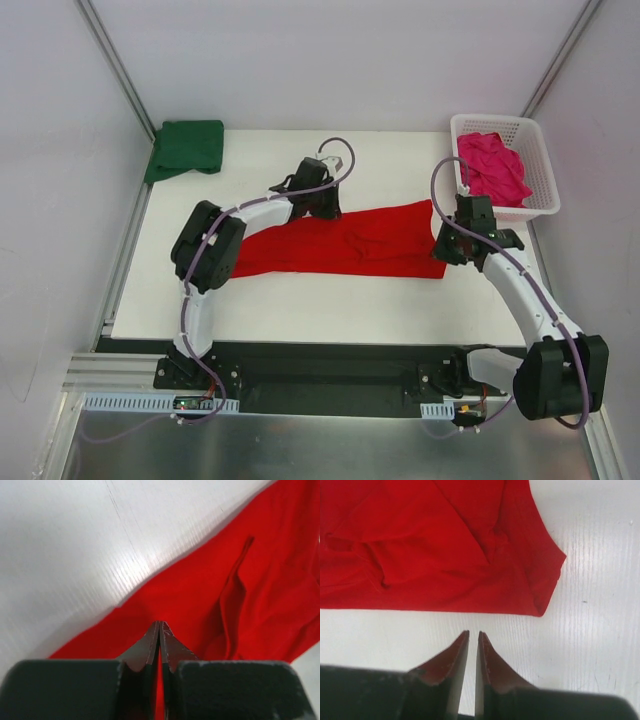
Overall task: Fold and stack the t-shirts
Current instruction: Fold the other side of the tshirt into a rectangle
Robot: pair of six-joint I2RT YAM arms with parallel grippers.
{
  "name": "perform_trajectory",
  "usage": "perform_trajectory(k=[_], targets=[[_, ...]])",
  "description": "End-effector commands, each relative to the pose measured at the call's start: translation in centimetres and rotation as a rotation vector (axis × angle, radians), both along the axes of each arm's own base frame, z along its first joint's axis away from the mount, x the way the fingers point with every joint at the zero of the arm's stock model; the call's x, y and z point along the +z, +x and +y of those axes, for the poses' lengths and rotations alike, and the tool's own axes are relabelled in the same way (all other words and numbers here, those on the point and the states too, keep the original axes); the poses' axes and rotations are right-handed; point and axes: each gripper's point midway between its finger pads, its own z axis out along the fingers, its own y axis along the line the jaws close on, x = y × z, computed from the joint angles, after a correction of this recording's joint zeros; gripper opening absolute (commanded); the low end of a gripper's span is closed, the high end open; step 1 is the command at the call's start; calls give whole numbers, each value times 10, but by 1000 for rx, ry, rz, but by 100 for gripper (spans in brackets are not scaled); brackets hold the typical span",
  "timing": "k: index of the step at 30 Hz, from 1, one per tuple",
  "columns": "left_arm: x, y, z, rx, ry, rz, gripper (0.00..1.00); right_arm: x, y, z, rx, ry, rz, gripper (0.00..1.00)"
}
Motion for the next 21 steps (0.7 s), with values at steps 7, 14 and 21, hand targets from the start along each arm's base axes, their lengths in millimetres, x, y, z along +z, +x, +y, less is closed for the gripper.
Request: perform_trajectory(k=[7, 14, 21], targets=[[54, -85, -20, -48, -73, -26, 24, -28, 34, 20, 36, 66, 35, 28], [31, -132, -33, -81, -98, 39, 10, -30, 60, 23, 48, 55, 31, 28], [16, -135, -38, -73, -104, 50, 9, -33, 71, 25, 59, 50, 40, 28]])
